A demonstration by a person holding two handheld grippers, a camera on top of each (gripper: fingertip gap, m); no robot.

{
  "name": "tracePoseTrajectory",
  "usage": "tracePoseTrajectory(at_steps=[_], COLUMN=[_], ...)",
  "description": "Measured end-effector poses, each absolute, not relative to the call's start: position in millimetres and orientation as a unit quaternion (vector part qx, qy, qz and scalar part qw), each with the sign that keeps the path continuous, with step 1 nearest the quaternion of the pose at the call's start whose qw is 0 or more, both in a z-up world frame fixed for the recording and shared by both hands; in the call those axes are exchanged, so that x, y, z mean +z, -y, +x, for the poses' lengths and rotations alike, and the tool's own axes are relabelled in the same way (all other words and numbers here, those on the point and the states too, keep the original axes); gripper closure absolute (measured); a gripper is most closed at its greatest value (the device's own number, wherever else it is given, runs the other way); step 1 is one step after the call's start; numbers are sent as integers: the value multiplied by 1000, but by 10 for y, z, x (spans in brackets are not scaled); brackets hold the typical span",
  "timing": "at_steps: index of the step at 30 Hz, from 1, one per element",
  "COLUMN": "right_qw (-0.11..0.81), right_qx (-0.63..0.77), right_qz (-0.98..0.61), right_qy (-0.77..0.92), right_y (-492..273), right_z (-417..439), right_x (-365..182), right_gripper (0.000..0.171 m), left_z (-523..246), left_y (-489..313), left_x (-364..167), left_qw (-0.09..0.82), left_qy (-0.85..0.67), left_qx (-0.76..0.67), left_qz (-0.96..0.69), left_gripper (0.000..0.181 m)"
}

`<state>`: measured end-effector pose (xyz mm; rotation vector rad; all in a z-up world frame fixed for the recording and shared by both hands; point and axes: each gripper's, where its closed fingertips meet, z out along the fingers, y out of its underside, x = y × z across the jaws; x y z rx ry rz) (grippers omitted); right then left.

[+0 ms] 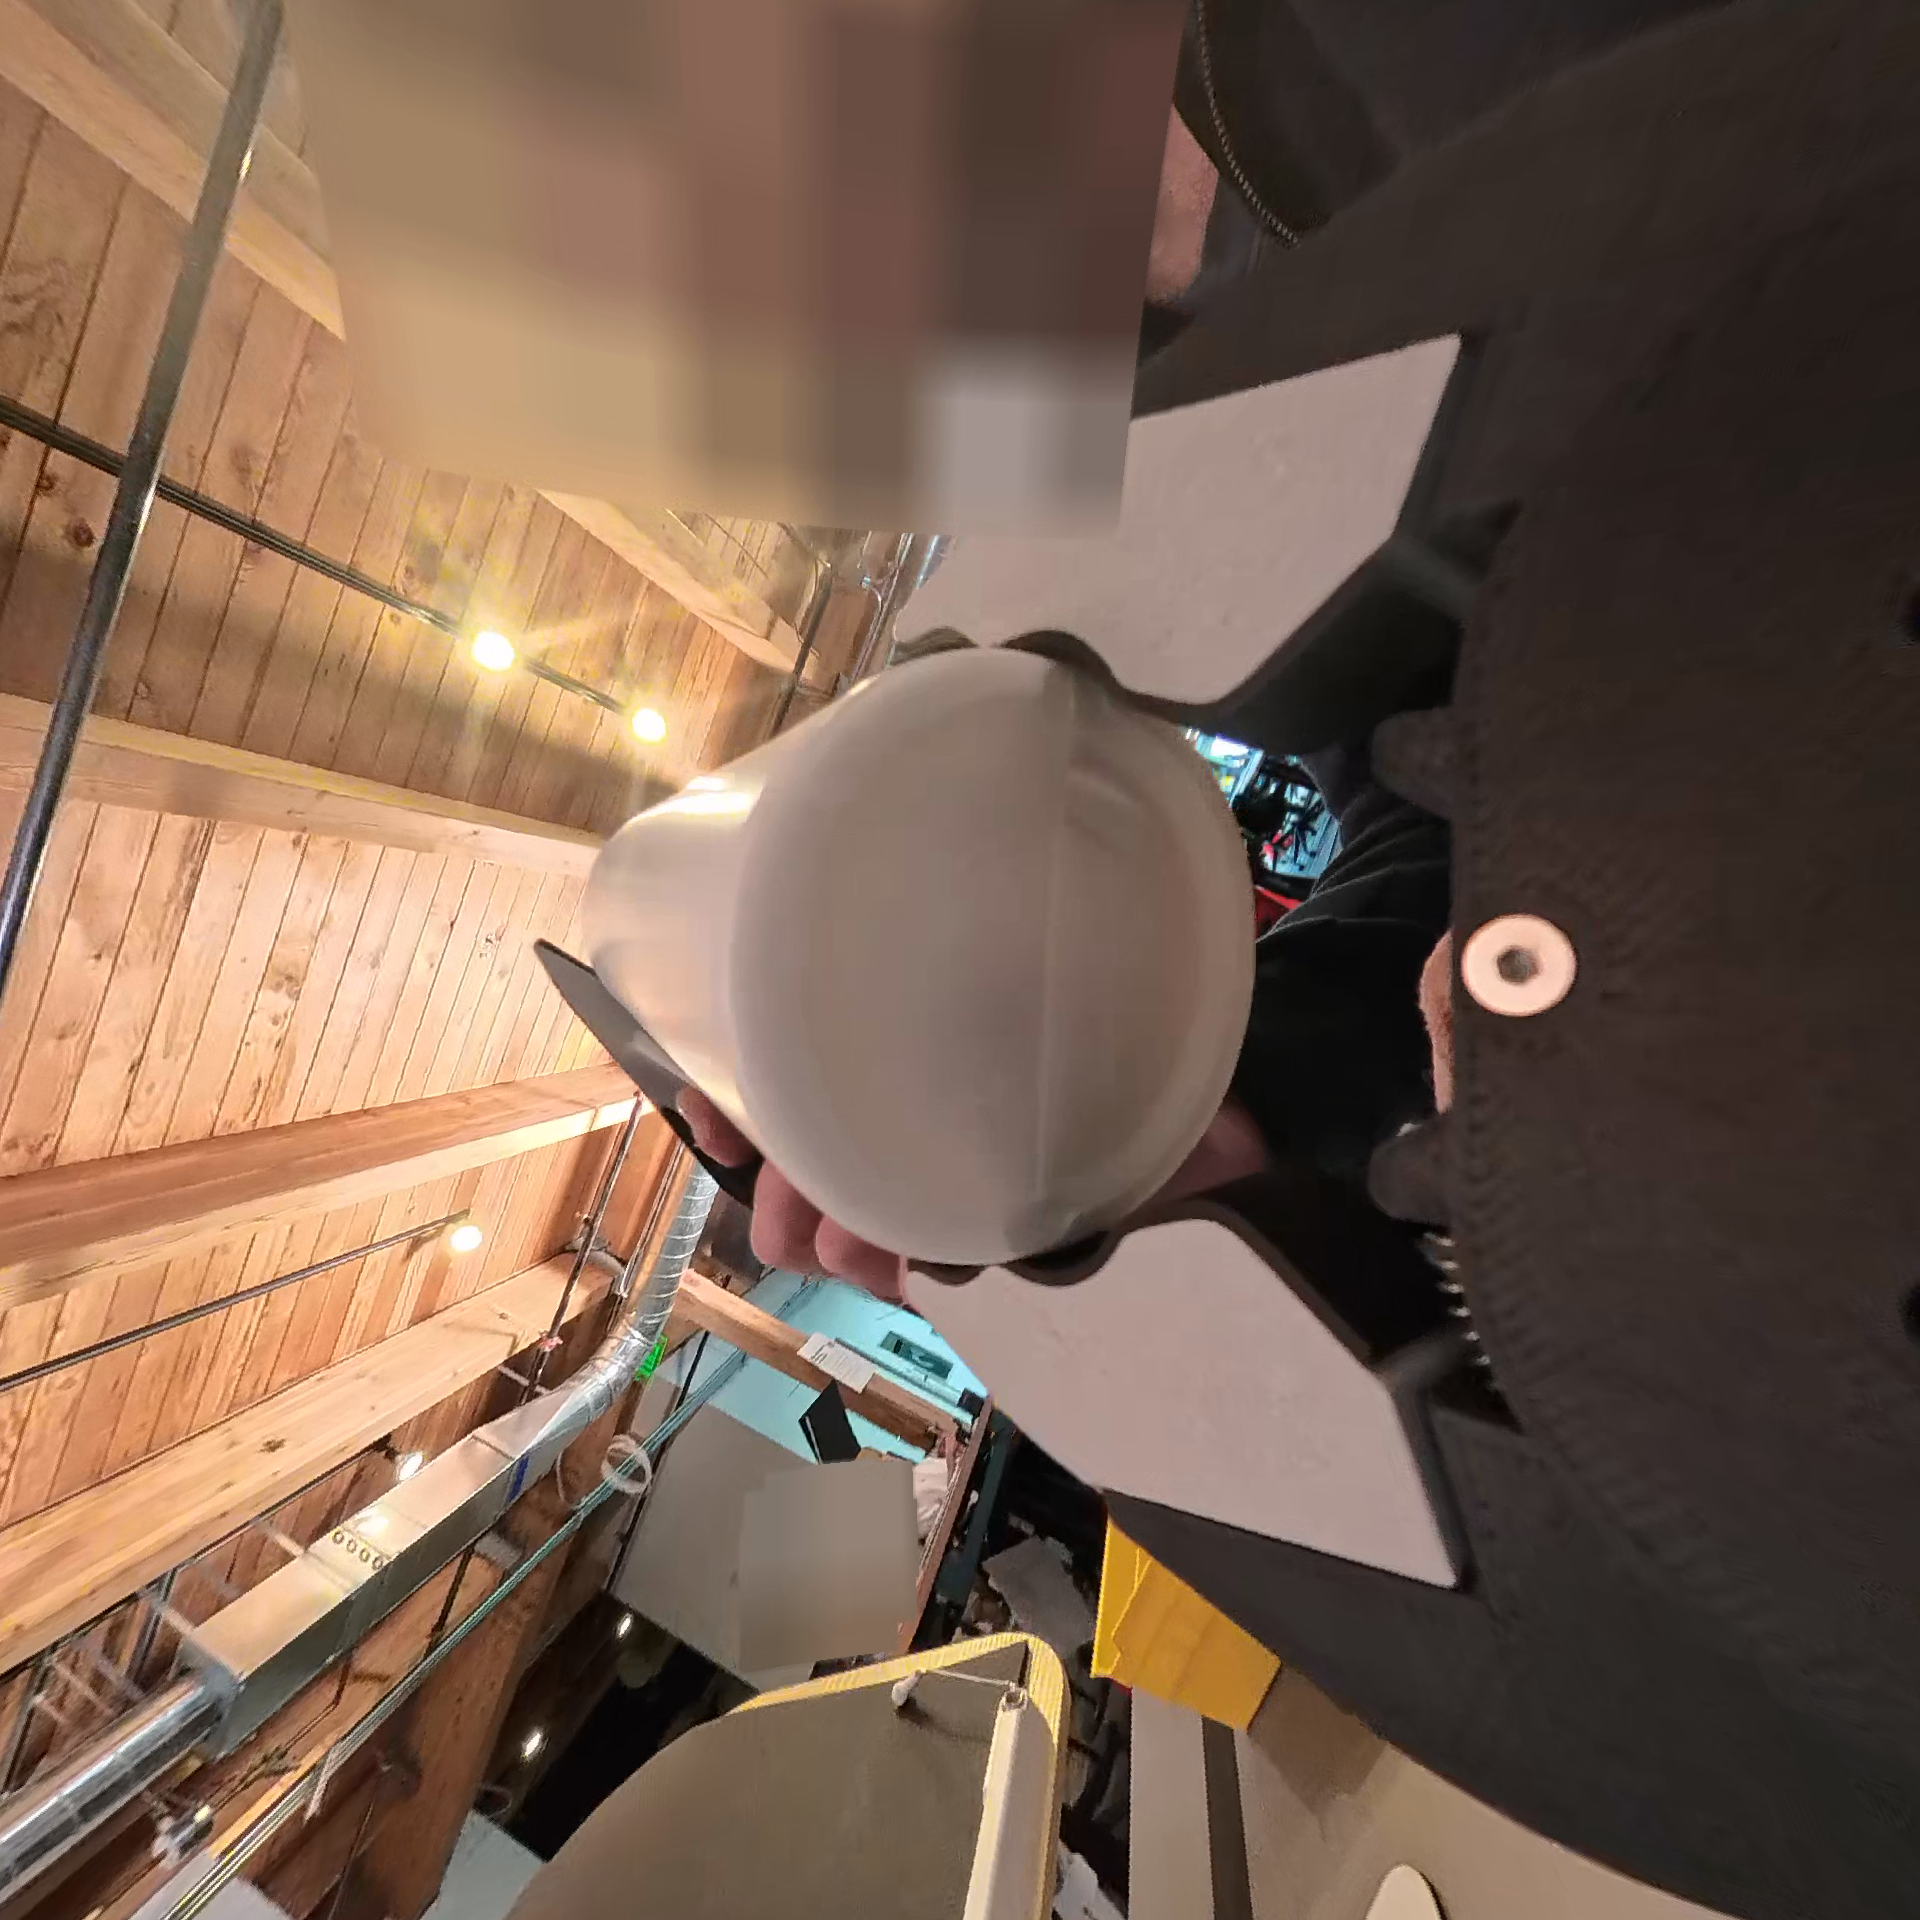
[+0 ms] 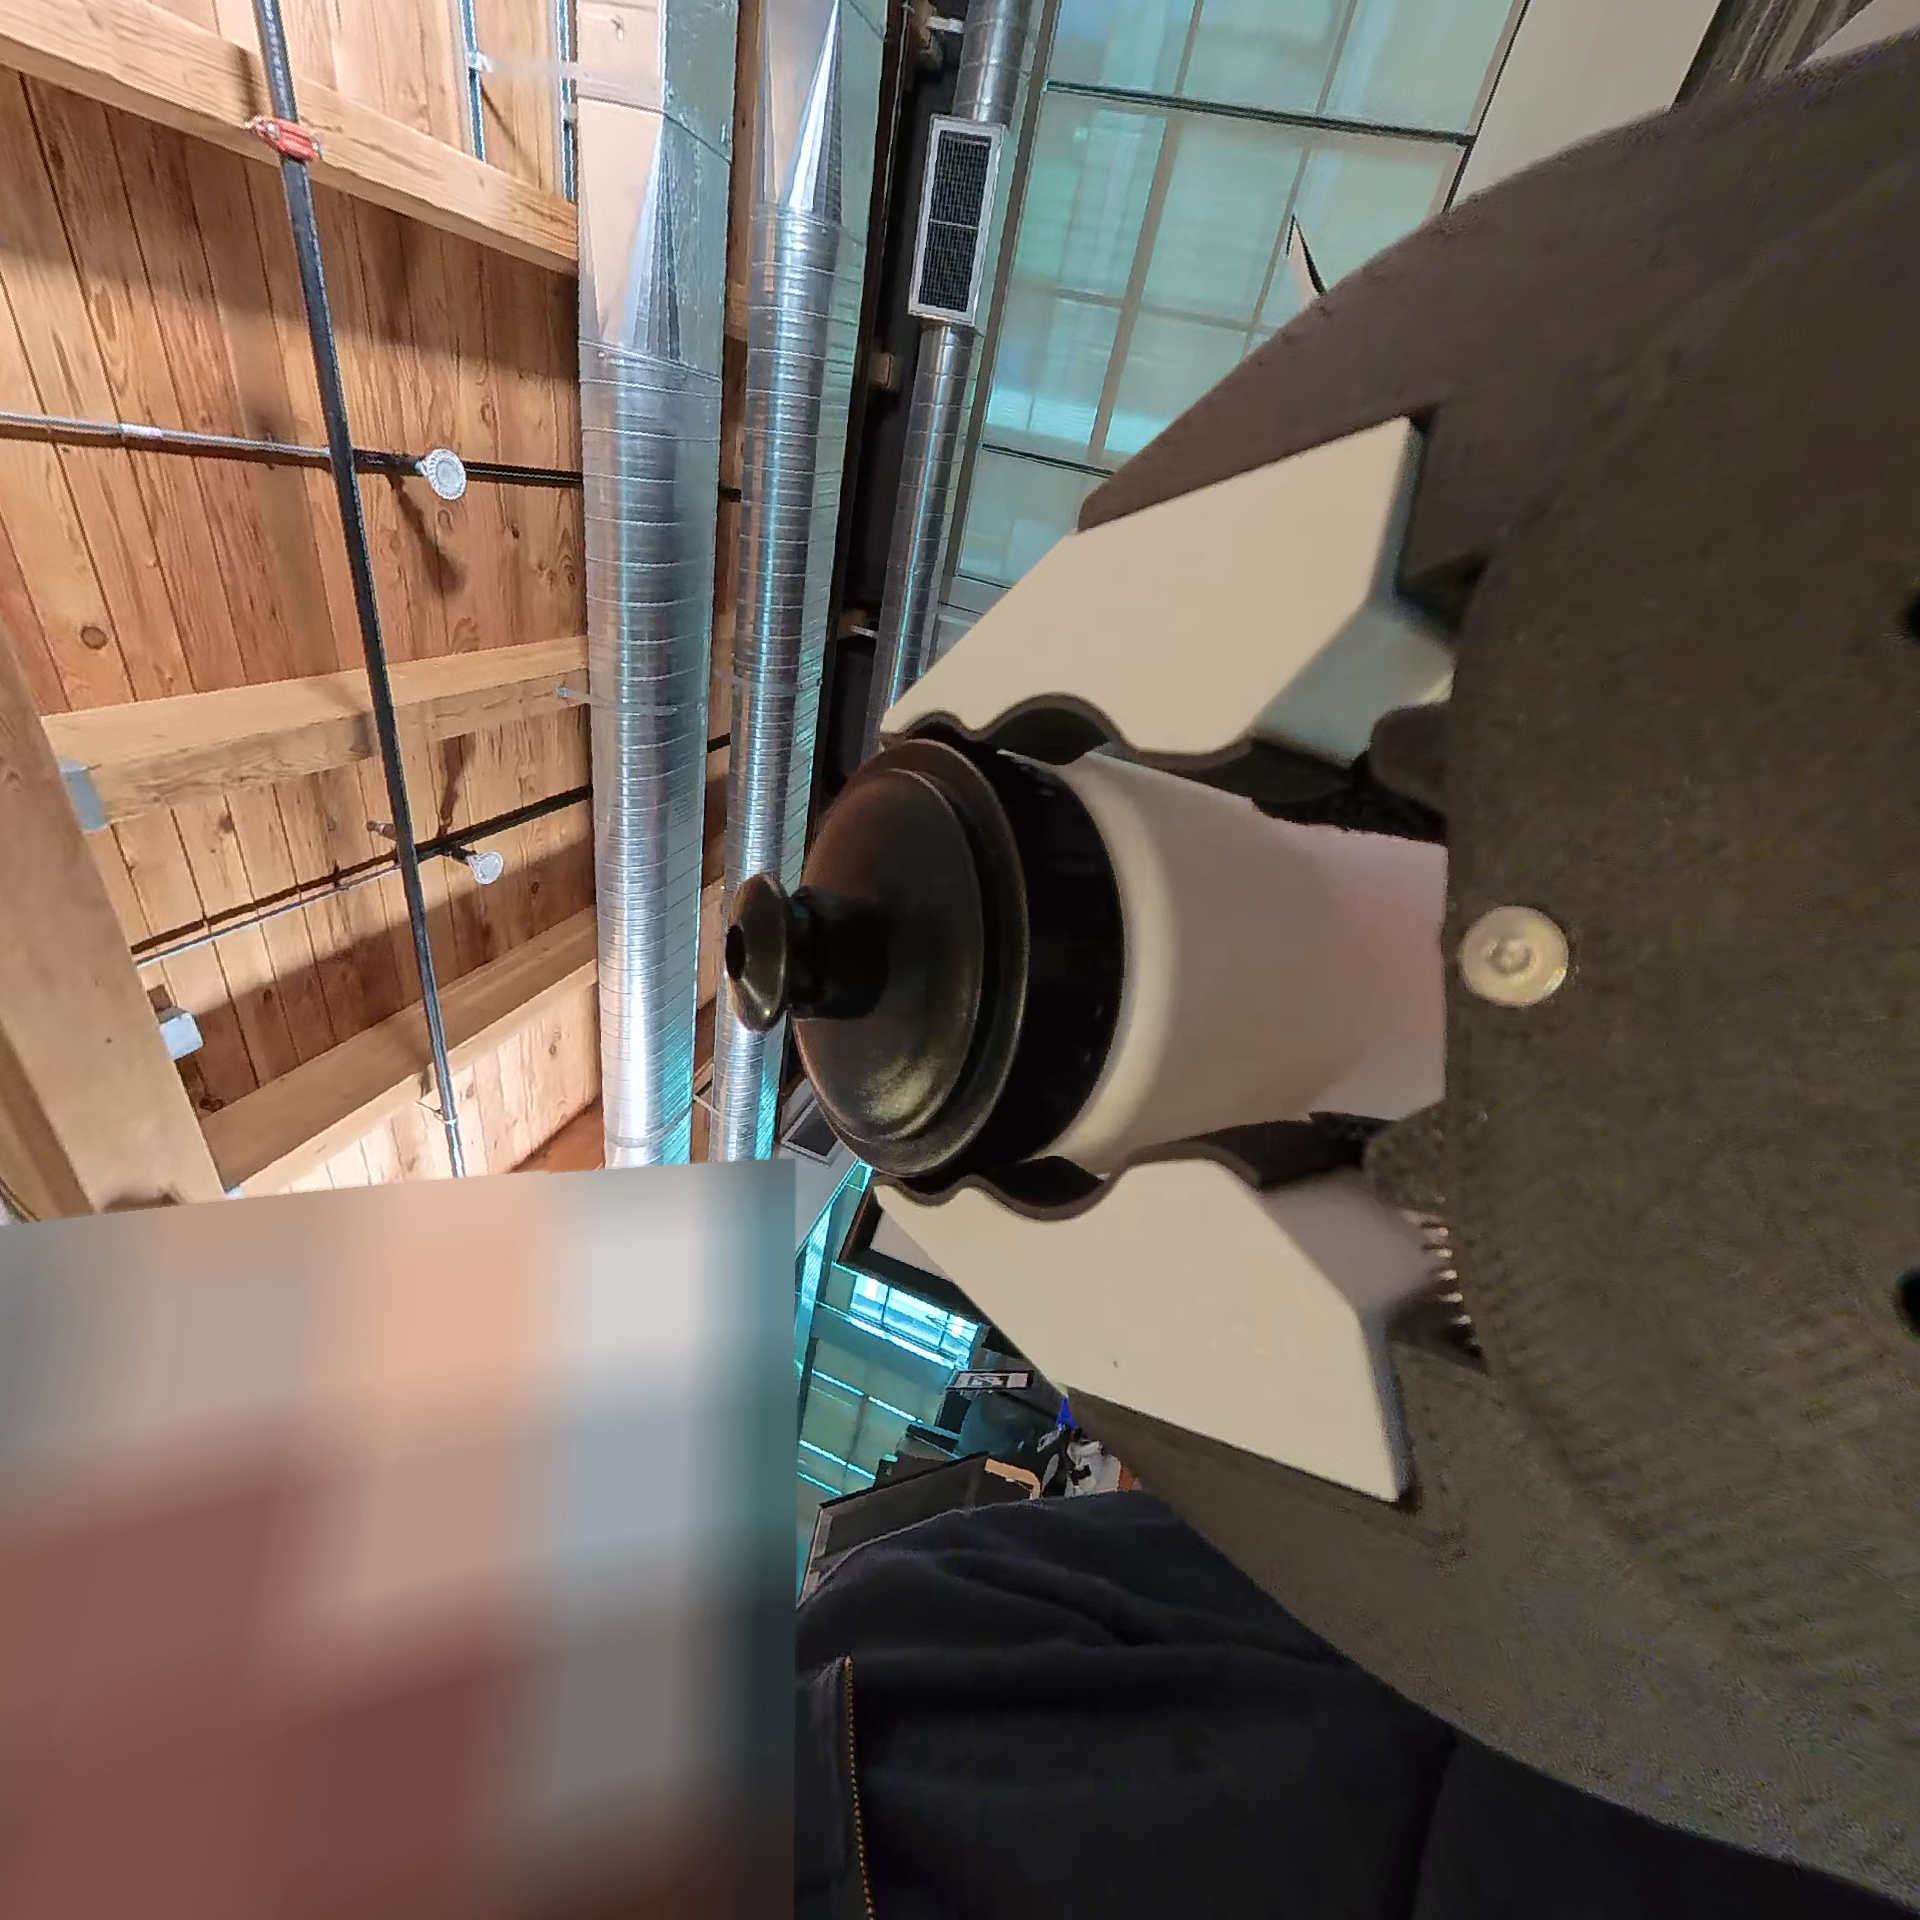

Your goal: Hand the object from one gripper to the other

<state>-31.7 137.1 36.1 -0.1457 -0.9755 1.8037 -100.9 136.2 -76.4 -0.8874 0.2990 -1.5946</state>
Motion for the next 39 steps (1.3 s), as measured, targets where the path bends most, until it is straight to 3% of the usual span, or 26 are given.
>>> tracePoseTrajectory(at_steps=[6, 11, 18, 29, 35, 39], right_qw=[527, 530, 504, 434, 457, 488], right_qx=[741, 739, 757, 826, 807, 789], right_qz=[-86, -144, -236, -251, -251, -230], right_qy=[407, 390, 344, 256, 277, 294], right_y=[-1447, -1587, -1779, -1926, -1915, -1866], right_z=[-302, -350, -389, -266, -226, -171], right_x=[277, 201, 35, -138, -114, -45], right_gripper=[96, 81, 51, 71, 73, 73], left_z=[-1043, -1073, -1099, -768, -776, -759], left_y=[-1356, -1371, -1351, -1126, -1157, -1210], left_x=[-745, -764, -677, -560, -612, -663], left_qw=[629, 659, 737, 738, 738, 738], left_qy=[-138, -155, -246, -462, -459, -406], left_qx=[-656, -601, -396, -19, -18, -137], left_qz=[-395, -425, -490, -491, -495, -521], left_gripper=[78, 78, 78, 78, 78, 77])
